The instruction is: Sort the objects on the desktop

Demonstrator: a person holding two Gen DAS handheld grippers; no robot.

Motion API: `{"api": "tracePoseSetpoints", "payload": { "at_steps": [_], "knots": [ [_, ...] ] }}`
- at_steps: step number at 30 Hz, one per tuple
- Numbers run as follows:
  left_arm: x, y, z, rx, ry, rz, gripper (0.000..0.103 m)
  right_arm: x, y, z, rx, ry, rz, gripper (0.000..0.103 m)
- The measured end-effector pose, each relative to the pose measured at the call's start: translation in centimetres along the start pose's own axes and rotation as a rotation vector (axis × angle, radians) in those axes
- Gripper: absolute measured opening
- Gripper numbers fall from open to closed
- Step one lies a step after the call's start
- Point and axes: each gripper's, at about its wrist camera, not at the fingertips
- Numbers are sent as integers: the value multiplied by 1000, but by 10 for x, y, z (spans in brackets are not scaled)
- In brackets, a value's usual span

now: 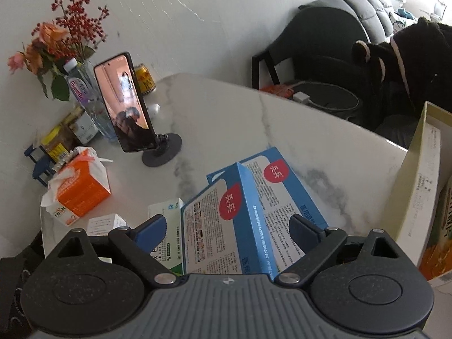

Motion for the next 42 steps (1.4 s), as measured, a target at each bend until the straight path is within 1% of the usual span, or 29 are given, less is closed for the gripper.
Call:
{"api": "tracePoseSetpoints", "payload": {
  "at_steps": [12,19,24,28,31,39,42],
  "knots": [
    [-1,2,1,-6,-7,15,78,1,2,-23,-75,-19,4,93],
    [0,1,4,-13,0,18,80,-3,1,-33,-136,-64,7,93],
    [1,1,4,-19,-1,20,80,-5,1,-36,-159,-62,11,92],
    [1,0,6,-25,-4,21,82,-7,0,-37,-171,-43,7,89],
    [-4,2,2,-36,-17,45,83,-8,-1,-36,-178,-34,3,88],
    [-9,0,-4,-67,-25,69,84,-5,0,-30,-173,-26,-7,86],
    [-11,-2,-5,-75,-34,91,87,-4,0,-29,-170,-25,-11,86]
  ]
}}
Point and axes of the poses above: each gripper's, at about its wrist camera, not at the fingertips, and z roughly against the way its jaws point, x to its right, y to its top, and after that the axes turned 5 degrees about x, right-handed
